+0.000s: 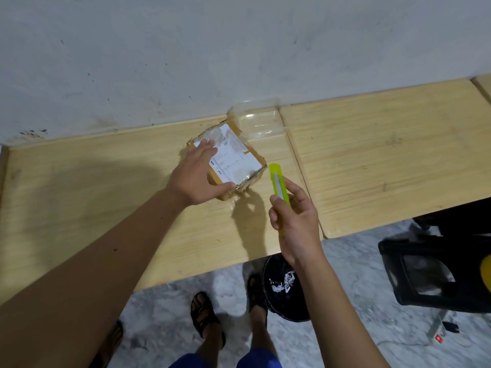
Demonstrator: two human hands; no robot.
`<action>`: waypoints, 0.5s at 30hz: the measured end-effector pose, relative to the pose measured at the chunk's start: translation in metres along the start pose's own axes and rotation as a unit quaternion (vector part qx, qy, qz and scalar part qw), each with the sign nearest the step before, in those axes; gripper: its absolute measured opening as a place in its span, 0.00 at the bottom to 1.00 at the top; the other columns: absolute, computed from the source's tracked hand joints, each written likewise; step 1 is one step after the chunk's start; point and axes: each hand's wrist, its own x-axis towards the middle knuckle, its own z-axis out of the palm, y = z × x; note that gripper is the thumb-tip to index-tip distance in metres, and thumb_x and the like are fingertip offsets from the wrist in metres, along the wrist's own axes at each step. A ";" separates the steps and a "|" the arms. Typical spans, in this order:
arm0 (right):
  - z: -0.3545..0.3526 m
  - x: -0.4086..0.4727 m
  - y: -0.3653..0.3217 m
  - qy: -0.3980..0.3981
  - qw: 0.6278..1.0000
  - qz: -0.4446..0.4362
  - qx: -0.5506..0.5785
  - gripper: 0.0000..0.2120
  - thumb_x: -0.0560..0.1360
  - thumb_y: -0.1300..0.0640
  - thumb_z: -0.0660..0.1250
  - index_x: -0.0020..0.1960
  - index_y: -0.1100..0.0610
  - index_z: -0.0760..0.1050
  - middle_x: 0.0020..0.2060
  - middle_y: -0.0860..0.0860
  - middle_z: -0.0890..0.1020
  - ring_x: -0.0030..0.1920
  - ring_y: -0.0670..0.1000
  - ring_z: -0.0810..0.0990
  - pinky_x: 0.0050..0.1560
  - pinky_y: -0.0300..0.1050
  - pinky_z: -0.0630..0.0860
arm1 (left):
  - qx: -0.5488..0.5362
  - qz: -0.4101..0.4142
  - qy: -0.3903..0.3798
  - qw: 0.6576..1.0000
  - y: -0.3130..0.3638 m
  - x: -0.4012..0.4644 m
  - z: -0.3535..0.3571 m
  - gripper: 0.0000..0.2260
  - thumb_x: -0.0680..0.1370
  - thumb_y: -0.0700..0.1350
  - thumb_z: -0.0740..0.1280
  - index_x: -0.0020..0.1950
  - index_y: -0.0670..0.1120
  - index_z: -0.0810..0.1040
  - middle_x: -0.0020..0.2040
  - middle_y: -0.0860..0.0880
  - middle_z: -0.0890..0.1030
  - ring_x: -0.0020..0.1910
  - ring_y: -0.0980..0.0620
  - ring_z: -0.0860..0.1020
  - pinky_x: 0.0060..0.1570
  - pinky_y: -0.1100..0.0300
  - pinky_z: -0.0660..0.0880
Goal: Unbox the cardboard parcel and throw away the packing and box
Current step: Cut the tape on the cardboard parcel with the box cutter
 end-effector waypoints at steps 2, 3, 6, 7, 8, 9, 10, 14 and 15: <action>-0.005 0.018 0.000 0.065 0.996 -0.020 -0.063 0.15 0.76 0.66 0.73 0.60 0.56 0.78 0.44 0.52 0.73 0.24 0.48 0.73 0.24 0.40 0.66 | 0.005 -0.029 0.021 0.999 0.017 0.000 0.004 0.56 0.66 0.72 0.74 0.84 0.46 0.55 0.85 0.50 0.55 0.84 0.51 0.51 0.81 0.48 0.55; -0.009 0.029 -0.001 0.089 0.992 -0.029 -0.085 0.15 0.75 0.65 0.75 0.60 0.57 0.77 0.44 0.52 0.73 0.23 0.49 0.75 0.24 0.40 0.67 | 0.009 -0.035 0.037 0.999 0.023 0.002 0.009 0.58 0.64 0.74 0.74 0.83 0.44 0.55 0.84 0.49 0.56 0.84 0.49 0.52 0.81 0.48 0.55; -0.023 0.064 -0.001 0.127 0.974 -0.080 -0.168 0.11 0.74 0.58 0.77 0.55 0.55 0.80 0.44 0.49 0.77 0.30 0.55 0.85 0.31 0.47 0.79 | 0.047 -0.031 0.076 0.995 0.026 0.007 0.024 0.61 0.63 0.77 0.70 0.82 0.41 0.56 0.83 0.45 0.60 0.83 0.46 0.56 0.82 0.48 0.54; -0.030 0.076 -0.001 0.138 0.963 -0.099 -0.210 0.09 0.74 0.55 0.77 0.53 0.53 0.82 0.43 0.47 0.80 0.34 0.56 0.87 0.39 0.51 0.83 | 0.055 -0.025 0.091 0.994 0.022 0.007 0.029 0.60 0.63 0.78 0.69 0.82 0.40 0.58 0.82 0.44 0.62 0.82 0.45 0.57 0.81 0.48 0.55; -0.036 0.089 -0.001 0.150 0.947 -0.114 -0.261 0.09 0.73 0.52 0.76 0.52 0.51 0.83 0.42 0.46 0.83 0.39 0.55 0.87 0.46 0.52 0.83 | 0.061 -0.013 0.116 0.991 0.017 0.008 0.033 0.60 0.63 0.79 0.67 0.80 0.38 0.62 0.81 0.43 0.65 0.81 0.44 0.61 0.81 0.47 0.58; -0.043 0.101 0.000 0.163 0.927 -0.128 -0.311 0.10 0.73 0.50 0.75 0.53 0.51 0.84 0.43 0.46 0.85 0.44 0.54 0.87 0.50 0.50 0.82 | 0.069 0.009 0.147 0.987 0.011 0.008 0.038 0.58 0.63 0.80 0.65 0.78 0.37 0.66 0.78 0.41 0.69 0.79 0.42 0.65 0.79 0.46 0.62; -0.049 0.113 0.000 0.179 0.907 -0.142 -0.354 0.11 0.74 0.49 0.74 0.54 0.53 0.84 0.44 0.47 0.86 0.47 0.53 0.85 0.52 0.46 0.79 | 0.078 0.035 0.180 0.980 0.004 0.009 0.043 0.56 0.64 0.80 0.64 0.75 0.36 0.70 0.76 0.39 0.72 0.77 0.41 0.70 0.76 0.45 0.67; -0.069 0.158 0.009 0.206 0.849 -0.153 -0.462 0.16 0.77 0.49 0.71 0.59 0.59 0.83 0.55 0.56 0.80 0.55 0.57 0.81 0.55 0.45 0.74 | 0.107 0.118 0.260 0.953 -0.014 0.011 0.056 0.51 0.69 0.77 0.69 0.69 0.32 0.76 0.69 0.35 0.79 0.71 0.38 0.77 0.68 0.41 0.74; -0.073 0.168 0.012 0.206 0.839 -0.140 -0.485 0.16 0.78 0.49 0.70 0.60 0.59 0.83 0.56 0.57 0.79 0.56 0.59 0.80 0.57 0.48 0.75 | 0.107 0.127 0.265 0.950 -0.015 0.011 0.056 0.51 0.68 0.76 0.70 0.69 0.32 0.76 0.69 0.35 0.79 0.71 0.38 0.77 0.68 0.40 0.75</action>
